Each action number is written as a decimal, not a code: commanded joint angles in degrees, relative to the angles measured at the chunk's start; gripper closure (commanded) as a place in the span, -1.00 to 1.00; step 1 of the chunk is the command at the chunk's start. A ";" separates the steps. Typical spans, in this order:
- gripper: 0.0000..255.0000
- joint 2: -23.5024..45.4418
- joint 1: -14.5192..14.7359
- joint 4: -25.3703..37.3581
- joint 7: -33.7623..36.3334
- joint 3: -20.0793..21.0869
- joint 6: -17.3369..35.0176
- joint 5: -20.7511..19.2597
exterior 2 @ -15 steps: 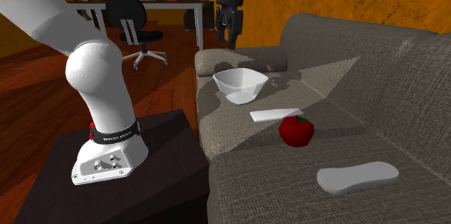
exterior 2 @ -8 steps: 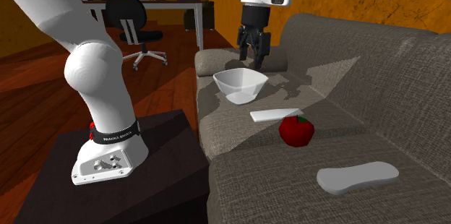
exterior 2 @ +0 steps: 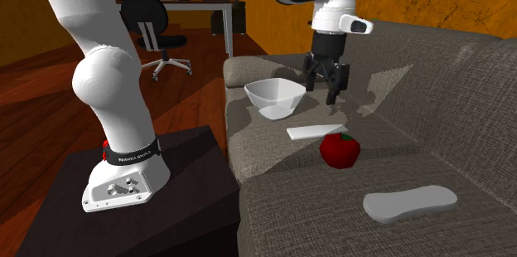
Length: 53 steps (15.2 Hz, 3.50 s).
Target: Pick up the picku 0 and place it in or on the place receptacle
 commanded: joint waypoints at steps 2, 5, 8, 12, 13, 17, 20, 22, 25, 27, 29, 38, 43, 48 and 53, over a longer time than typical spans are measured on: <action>-1.00 6.09 -0.77 3.65 -3.14 -1.23 3.02 1.92; -1.00 12.44 -1.89 8.25 -6.25 -1.89 5.17 4.40; -1.00 16.85 -2.90 11.18 -8.24 -1.92 6.85 6.21; -1.00 18.52 -3.08 10.03 -8.74 -1.70 9.57 6.96; -1.00 18.96 -3.13 9.77 -8.88 -1.64 10.24 7.16; -1.00 19.67 -3.22 9.40 -9.10 -1.53 11.29 7.49; -1.00 19.67 -3.22 9.40 -9.10 -1.53 11.29 7.49; -1.00 19.66 -3.22 9.40 -9.09 -1.53 11.28 7.49; 1.00 19.66 -3.22 9.40 -9.09 -1.53 11.28 7.49; 1.00 19.66 -3.22 9.39 -9.09 -1.53 11.28 7.49; 1.00 19.66 -3.22 9.39 -9.09 -1.53 11.28 7.48; 1.00 17.48 -2.97 10.68 -8.43 -1.84 7.93 6.49; -1.00 10.73 2.39 2.30 26.63 -5.31 13.83 1.78; -1.00 12.84 2.33 1.43 26.14 -5.35 16.69 2.85; -1.00 14.89 2.06 0.87 25.37 -5.13 19.16 3.96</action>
